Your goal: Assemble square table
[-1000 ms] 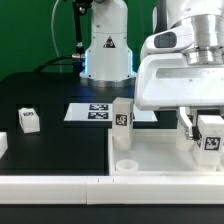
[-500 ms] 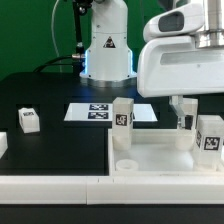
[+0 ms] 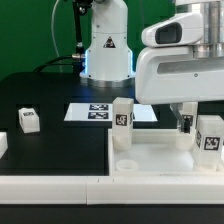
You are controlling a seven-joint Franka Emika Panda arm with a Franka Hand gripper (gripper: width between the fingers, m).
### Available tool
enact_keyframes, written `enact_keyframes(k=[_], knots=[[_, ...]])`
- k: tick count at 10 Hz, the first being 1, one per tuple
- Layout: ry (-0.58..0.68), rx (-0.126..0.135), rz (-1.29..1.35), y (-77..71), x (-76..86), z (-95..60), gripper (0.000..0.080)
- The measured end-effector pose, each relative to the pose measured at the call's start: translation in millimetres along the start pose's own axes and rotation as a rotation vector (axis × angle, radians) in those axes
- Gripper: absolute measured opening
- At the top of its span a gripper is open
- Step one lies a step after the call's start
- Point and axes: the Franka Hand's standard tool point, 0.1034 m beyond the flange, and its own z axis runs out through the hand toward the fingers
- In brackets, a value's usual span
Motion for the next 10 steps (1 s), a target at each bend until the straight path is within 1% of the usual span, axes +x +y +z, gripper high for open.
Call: enact_keyframes(k=[1, 2, 3, 4, 6, 7, 9, 10], knots=[[0.0, 0.0, 0.001, 0.4, 0.1, 0.0, 0.038], [0.0, 0.002, 0.047, 0.2, 0.0, 0.1, 0.038], [0.0, 0.002, 0.14, 0.0, -0.1, 0.2, 0.0284], [-0.001, 0.002, 0.211, 0.0, -0.1, 0.3, 0.0284], [-0.001, -0.001, 0.437, -4.0, -1.3, 0.5, 0.0284], [-0.005, 0.0, 0.623, -3.5, -1.8, 0.8, 0.0284], [-0.012, 0.023, 0.936, -1.0, -0.6, 0.6, 0.0284], [-0.019, 0.043, 1.118, -1.1, -0.2, 1.1, 0.0284]])
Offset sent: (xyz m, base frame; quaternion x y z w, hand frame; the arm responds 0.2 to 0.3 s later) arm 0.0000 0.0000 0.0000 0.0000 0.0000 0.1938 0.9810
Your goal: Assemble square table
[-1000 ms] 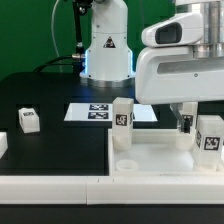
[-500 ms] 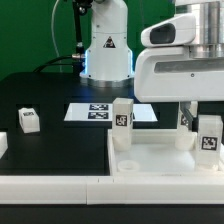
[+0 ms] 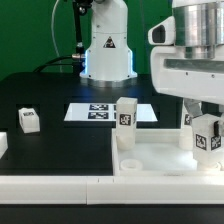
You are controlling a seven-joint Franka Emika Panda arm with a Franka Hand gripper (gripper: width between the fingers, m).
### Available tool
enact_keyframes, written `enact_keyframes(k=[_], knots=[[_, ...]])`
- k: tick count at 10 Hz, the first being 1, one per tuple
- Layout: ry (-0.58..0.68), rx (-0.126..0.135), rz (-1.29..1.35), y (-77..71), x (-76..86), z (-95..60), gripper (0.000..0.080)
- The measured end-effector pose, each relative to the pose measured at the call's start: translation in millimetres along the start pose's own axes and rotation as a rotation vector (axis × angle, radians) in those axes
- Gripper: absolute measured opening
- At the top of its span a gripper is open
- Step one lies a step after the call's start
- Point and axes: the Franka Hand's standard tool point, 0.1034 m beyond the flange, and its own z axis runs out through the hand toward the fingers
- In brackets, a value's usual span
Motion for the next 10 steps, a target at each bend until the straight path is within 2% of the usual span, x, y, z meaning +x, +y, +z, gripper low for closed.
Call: enact_keyframes(k=[1, 2, 3, 4, 6, 7, 9, 10], knots=[[0.002, 0.012, 0.119, -1.9, 0.1, 0.4, 0.0284], [0.003, 0.012, 0.115, -2.0, 0.3, 0.3, 0.0284], [0.003, 0.012, 0.09, -1.9, 0.3, 0.4, 0.0359], [0.009, 0.008, 0.035, -2.3, 0.0, 0.1, 0.0359], [0.029, -0.022, -0.348, -6.5, -2.6, -3.4, 0.0614], [0.03, -0.025, -0.466, -7.1, -3.0, -3.6, 0.0639], [0.028, -0.027, -0.592, -6.2, -1.4, -3.4, 0.0648], [0.046, -0.032, -0.739, -6.6, 0.4, -3.0, 0.0648]])
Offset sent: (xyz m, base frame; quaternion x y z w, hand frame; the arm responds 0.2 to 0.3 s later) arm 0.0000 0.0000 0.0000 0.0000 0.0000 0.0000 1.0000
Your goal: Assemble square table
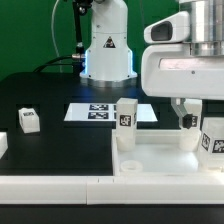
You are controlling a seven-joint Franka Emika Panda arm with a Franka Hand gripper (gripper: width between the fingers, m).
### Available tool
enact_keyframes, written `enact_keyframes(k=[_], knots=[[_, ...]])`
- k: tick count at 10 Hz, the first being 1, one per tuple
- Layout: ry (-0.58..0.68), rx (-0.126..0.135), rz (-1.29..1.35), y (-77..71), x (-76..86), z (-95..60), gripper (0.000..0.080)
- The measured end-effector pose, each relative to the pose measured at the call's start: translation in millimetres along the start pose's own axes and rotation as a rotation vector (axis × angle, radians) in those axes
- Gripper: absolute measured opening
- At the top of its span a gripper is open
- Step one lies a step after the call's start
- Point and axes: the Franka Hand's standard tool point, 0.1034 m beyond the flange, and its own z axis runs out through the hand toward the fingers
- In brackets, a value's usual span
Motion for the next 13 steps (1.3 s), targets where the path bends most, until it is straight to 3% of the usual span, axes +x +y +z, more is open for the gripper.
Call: enact_keyframes(k=[2, 3, 4, 5, 6, 7, 8, 11, 13], knots=[[0.023, -0.05, -0.425, -3.9, -3.8, 6.0, 0.0649], [0.019, -0.046, -0.443, -3.9, -3.4, 6.8, 0.0649], [0.021, -0.049, -0.415, -3.3, -3.0, 6.8, 0.0551], [0.02, -0.049, -0.415, -3.1, -3.1, 7.0, 0.0382], [0.021, -0.046, -0.362, -3.3, -3.3, 7.1, 0.0382], [0.023, -0.045, -0.27, -2.8, -2.9, 7.1, 0.0284], [0.025, -0.044, -0.192, -2.9, -2.8, 7.0, 0.0284], [0.034, -0.044, 0.366, -1.2, -2.5, 6.0, 0.0284], [0.015, -0.014, 0.641, 0.7, -0.1, 7.2, 0.0284]])
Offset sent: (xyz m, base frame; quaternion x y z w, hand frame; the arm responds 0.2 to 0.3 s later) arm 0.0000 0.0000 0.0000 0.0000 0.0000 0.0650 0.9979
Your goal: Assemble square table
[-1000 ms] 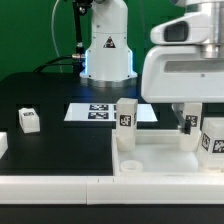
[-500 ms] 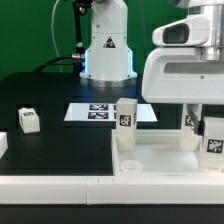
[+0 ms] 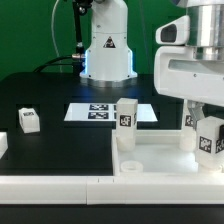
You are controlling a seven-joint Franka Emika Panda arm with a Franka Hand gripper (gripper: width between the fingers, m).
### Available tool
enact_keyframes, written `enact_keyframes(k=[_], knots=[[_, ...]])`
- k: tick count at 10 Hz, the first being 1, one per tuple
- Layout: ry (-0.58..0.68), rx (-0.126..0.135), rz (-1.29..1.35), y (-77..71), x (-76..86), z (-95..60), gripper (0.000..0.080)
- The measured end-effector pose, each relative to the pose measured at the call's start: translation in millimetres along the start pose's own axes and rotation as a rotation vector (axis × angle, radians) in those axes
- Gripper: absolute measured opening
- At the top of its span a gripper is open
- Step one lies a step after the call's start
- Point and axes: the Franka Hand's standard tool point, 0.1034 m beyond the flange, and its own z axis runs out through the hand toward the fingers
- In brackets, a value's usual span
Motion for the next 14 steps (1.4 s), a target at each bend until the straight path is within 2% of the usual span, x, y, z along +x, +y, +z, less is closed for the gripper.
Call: enact_keyframes(k=[4, 7, 9, 10, 11, 12, 13, 14], knots=[[-0.011, 0.003, 0.248, 0.9, -0.1, 0.7, 0.0284], [-0.058, -0.002, 0.771, -2.2, -3.9, 1.3, 0.0284], [-0.056, -0.007, 0.62, -0.9, -4.7, 1.8, 0.0285], [-0.06, -0.027, 0.534, 0.4, -9.3, 2.1, 0.0285], [-0.043, -0.039, 0.322, -0.5, -10.8, 0.9, 0.0445], [-0.046, -0.036, 0.095, -0.5, -10.9, 1.5, 0.0445], [-0.049, -0.037, 0.018, 1.2, -10.9, 2.7, 0.0593], [-0.048, -0.036, 0.005, 1.0, -10.7, 2.5, 0.0637]])
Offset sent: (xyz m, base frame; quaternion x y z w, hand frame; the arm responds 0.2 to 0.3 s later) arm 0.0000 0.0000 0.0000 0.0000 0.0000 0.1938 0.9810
